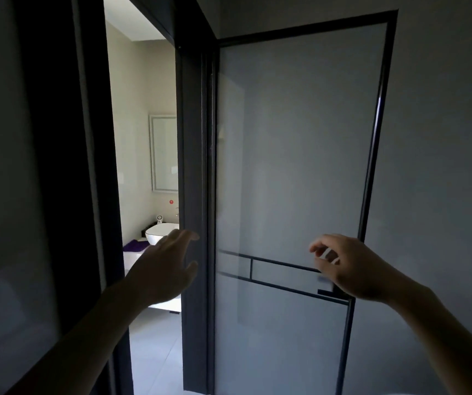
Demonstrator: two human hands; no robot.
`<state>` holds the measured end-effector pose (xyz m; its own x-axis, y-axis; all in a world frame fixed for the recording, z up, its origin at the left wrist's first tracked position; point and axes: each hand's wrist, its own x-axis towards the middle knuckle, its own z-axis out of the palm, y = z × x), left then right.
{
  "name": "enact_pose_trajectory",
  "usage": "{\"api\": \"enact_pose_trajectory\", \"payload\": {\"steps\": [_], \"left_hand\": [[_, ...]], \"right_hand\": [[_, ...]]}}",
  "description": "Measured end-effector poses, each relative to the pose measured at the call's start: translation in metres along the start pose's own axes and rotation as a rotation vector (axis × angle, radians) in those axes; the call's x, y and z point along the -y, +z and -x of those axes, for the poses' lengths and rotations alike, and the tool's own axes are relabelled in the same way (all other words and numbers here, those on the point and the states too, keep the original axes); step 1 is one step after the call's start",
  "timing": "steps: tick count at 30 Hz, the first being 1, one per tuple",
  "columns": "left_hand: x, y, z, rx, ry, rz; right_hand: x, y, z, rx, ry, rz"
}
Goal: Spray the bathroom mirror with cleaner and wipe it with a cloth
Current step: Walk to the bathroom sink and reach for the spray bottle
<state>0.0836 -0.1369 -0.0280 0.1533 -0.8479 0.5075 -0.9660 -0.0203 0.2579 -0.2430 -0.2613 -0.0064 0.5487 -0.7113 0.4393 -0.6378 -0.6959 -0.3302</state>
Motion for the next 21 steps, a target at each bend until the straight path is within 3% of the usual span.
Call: {"api": "enact_pose_trajectory", "payload": {"steps": [4,10,21], "left_hand": [[0.012,0.028,-0.032,0.053,-0.020,0.056],[0.049,0.055,-0.102,0.071,-0.104,0.037],[0.096,0.140,-0.254,0.157,-0.275,-0.003]], "right_hand": [[-0.005,0.026,-0.050,-0.016,-0.040,-0.058],[-0.032,0.076,-0.153,0.096,-0.114,-0.145],[-0.150,0.110,-0.324,0.221,-0.136,-0.103]]}}
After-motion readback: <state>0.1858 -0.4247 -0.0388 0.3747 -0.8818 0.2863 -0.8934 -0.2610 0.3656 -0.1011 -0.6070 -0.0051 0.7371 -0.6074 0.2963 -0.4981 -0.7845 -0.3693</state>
